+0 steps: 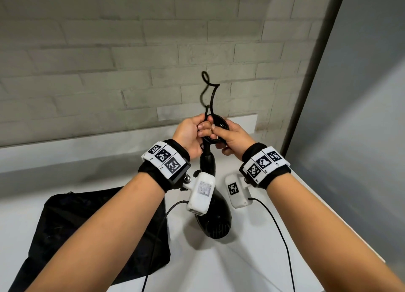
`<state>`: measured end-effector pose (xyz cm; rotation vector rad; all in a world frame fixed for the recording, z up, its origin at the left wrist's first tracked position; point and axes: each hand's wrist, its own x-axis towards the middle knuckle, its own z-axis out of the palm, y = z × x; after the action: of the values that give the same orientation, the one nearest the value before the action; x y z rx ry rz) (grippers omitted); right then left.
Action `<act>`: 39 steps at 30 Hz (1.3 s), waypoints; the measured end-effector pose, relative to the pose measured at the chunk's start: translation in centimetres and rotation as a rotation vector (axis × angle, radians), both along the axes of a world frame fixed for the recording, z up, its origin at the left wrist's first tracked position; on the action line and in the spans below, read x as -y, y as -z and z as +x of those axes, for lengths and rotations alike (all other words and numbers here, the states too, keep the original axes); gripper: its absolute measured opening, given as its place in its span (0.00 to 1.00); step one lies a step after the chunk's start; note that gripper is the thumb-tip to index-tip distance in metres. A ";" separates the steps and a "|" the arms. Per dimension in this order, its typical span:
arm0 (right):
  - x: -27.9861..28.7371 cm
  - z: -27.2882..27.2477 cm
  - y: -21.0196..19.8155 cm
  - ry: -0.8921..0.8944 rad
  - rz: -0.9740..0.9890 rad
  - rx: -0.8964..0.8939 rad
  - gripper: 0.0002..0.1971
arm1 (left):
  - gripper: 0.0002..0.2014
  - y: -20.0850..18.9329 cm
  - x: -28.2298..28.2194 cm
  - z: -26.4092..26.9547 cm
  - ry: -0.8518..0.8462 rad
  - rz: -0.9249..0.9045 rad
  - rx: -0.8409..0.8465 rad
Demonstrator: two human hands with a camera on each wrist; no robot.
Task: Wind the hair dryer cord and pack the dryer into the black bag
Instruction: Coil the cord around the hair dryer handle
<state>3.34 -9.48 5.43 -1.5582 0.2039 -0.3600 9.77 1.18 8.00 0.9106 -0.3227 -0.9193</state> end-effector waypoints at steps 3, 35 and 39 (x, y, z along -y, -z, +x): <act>0.1 -0.1 0.2 -0.043 0.015 -0.009 0.07 | 0.19 -0.2 -0.1 -0.2 0.004 0.004 0.010; 0.7 0.5 0.9 -0.111 -0.066 -0.053 0.20 | 0.19 -0.8 -0.1 0.6 -0.095 -0.037 0.014; 0.2 0.9 1.1 0.037 -0.189 -0.080 0.18 | 0.19 -1.2 -0.2 -0.1 -0.034 -0.028 0.047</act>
<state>4.22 -9.73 4.30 -1.7584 0.2675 -0.3545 9.71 1.35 9.23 0.9102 -0.3585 -0.8613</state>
